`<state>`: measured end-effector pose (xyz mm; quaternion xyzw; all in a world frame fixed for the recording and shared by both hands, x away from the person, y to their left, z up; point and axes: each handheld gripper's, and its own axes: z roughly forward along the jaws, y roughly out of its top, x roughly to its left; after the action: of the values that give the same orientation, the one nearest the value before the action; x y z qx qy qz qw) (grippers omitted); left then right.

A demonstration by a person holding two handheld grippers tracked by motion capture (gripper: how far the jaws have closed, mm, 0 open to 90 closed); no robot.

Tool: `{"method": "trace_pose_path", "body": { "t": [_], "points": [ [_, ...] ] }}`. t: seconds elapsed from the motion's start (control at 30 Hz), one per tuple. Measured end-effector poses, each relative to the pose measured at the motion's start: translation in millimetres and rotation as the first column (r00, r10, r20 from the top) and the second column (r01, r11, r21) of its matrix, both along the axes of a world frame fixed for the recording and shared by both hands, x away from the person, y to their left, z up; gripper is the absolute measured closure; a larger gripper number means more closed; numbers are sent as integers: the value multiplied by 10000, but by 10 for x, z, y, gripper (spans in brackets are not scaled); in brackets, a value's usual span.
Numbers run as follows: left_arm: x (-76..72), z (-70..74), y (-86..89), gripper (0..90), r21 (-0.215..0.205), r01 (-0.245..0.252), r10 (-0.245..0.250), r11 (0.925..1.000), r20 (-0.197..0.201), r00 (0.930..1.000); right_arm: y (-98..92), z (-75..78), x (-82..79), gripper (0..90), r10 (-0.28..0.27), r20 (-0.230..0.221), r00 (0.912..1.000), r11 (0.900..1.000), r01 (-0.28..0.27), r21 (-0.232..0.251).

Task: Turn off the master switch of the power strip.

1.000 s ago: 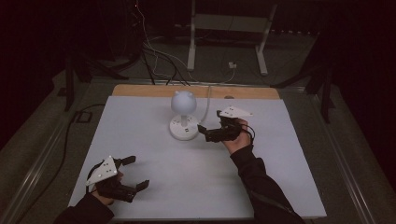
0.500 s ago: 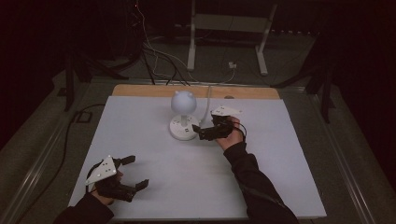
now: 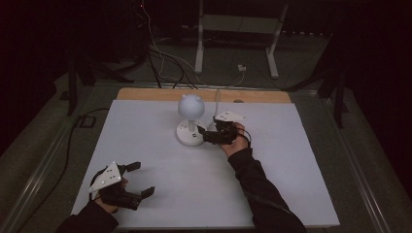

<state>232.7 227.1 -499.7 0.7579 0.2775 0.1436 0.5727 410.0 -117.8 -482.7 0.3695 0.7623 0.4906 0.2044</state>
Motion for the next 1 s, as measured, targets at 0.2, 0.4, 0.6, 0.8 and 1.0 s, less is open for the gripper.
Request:
{"method": "trace_pose_path", "body": {
  "t": [0.2,0.4,0.6,0.8,1.0],
  "points": [
    [2,2,6,4,-8,-19,19,10000,-41,10000,23,-40,26,374,-248,-21,9997,9997,248,21],
    [2,2,5,5,-42,-12,11,10000,-45,10000,39,-65,48,555,-564,-298,9980,9984,567,85],
    [3,2,6,5,-36,-9,8,10000,-57,10000,43,-80,67,701,-826,-392,9958,9965,829,56],
    [4,1,4,4,-38,9,-10,10000,-64,10000,71,-85,69,849,-1036,-351,9940,9944,1028,-236],
    [4,0,5,5,-49,5,-6,10000,-82,10000,143,-132,62,900,-905,-377,9952,9928,872,-823]
  ]
}}
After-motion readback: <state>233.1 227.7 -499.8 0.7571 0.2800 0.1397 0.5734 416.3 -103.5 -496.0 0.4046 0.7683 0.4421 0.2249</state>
